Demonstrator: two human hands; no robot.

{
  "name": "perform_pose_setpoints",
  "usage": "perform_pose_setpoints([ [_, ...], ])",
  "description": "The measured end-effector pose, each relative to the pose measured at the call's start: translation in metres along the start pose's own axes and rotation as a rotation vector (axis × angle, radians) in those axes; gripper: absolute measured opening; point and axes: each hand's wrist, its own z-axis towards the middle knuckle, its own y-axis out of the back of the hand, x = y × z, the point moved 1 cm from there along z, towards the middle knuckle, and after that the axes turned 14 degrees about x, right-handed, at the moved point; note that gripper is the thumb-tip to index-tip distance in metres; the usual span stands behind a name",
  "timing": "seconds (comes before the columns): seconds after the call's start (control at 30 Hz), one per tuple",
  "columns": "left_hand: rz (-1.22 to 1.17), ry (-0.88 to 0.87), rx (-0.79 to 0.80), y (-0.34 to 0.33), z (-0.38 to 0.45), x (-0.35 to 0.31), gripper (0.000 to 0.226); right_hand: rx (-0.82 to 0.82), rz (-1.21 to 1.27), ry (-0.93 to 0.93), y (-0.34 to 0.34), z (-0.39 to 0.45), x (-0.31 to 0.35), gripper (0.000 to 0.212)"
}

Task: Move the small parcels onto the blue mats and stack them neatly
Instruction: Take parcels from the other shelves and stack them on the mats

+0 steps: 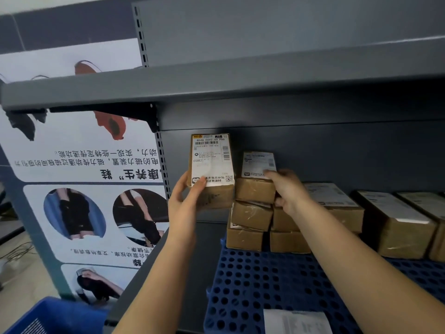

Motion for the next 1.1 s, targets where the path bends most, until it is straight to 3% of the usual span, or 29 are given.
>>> perform_pose_setpoints([
  [0.23,-0.014,0.001,0.023,0.004,0.007,0.004,0.04,0.004,-0.128,-0.042,-0.006,0.006,-0.005,0.034],
  [0.5,-0.01,-0.031,0.041,0.009,0.001,-0.002,0.04,0.001,-0.173,0.067,-0.009,-0.006,0.006,0.004],
  [0.67,0.004,-0.066,0.057,0.009,-0.01,-0.011,0.05,-0.096,-0.274,0.244,-0.008,-0.029,0.011,0.043],
  [0.83,-0.006,-0.105,0.076,-0.002,-0.029,-0.019,0.055,-0.081,-0.368,0.422,-0.014,-0.06,0.015,0.04],
  [0.93,-0.016,-0.119,0.087,-0.008,-0.04,-0.023,0.054,-0.061,-0.288,0.429,-0.01,-0.078,0.016,0.033],
  [1.1,-0.012,-0.145,0.204,-0.032,-0.06,-0.022,0.053,0.116,-0.112,0.441,-0.004,-0.115,0.01,0.017],
])
